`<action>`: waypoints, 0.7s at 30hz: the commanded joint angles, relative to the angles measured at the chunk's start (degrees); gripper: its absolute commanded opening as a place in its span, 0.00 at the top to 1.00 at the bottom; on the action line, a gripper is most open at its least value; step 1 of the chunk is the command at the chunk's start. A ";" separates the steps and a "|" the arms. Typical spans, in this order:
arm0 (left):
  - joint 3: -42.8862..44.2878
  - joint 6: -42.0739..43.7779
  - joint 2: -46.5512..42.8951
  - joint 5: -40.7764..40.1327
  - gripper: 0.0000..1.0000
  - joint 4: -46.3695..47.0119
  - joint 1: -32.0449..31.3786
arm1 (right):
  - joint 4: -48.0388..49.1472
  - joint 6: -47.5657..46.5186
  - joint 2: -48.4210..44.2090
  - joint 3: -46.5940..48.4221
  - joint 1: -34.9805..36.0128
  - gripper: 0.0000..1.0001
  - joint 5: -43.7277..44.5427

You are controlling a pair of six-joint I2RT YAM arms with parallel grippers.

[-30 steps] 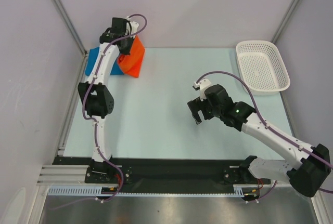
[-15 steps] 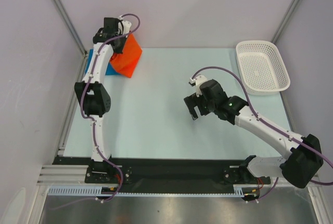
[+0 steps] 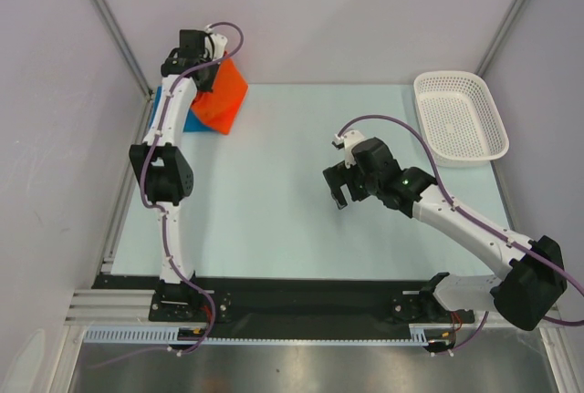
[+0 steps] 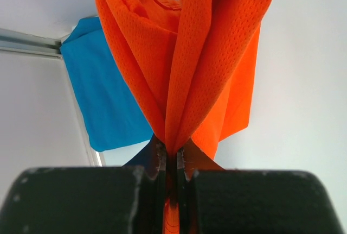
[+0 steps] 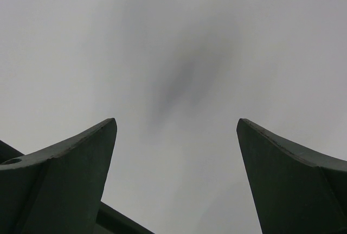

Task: Fold and stack the t-shirts
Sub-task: Neatly place the folded tshirt to the corner

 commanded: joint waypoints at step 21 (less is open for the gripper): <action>0.40 -2.03 -5.61 -2.83 1.00 2.79 2.25 | 1.23 -0.28 0.43 3.00 -0.04 0.00 -0.20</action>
